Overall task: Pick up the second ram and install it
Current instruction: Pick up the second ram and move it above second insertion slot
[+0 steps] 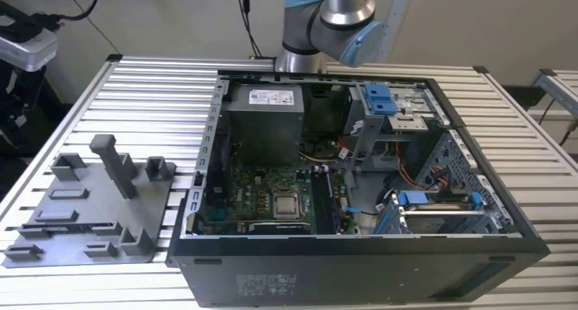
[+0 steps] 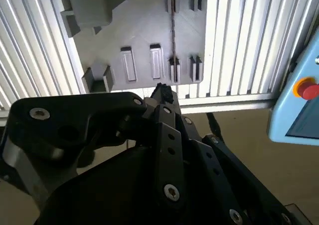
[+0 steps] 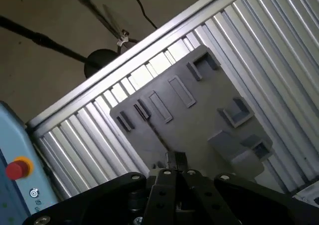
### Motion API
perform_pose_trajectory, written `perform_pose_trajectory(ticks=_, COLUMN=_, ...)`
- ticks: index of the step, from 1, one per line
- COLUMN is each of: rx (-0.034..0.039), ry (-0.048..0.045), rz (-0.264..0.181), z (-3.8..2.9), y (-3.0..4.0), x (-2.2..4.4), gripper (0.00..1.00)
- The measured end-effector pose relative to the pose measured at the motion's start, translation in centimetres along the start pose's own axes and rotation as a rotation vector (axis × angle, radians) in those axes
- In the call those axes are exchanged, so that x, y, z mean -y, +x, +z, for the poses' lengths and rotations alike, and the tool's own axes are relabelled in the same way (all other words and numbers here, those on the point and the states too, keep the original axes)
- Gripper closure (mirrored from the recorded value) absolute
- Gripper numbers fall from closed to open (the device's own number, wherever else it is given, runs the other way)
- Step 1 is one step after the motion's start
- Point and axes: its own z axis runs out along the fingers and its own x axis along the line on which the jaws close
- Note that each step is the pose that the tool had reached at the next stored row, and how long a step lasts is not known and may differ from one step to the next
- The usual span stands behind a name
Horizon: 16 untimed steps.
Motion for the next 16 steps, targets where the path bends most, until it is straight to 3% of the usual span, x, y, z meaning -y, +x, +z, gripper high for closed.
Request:
perform_pose_trajectory(ticks=11, rx=0.0006, ry=0.0119, rz=-0.105, z=0.14, y=0.02, x=-0.03, gripper=0.89)
perform_pose_trajectory(ticks=16, rx=-0.0028, ry=0.0152, rz=-0.181, z=0.25, y=-0.05, x=-0.07, gripper=0.89)
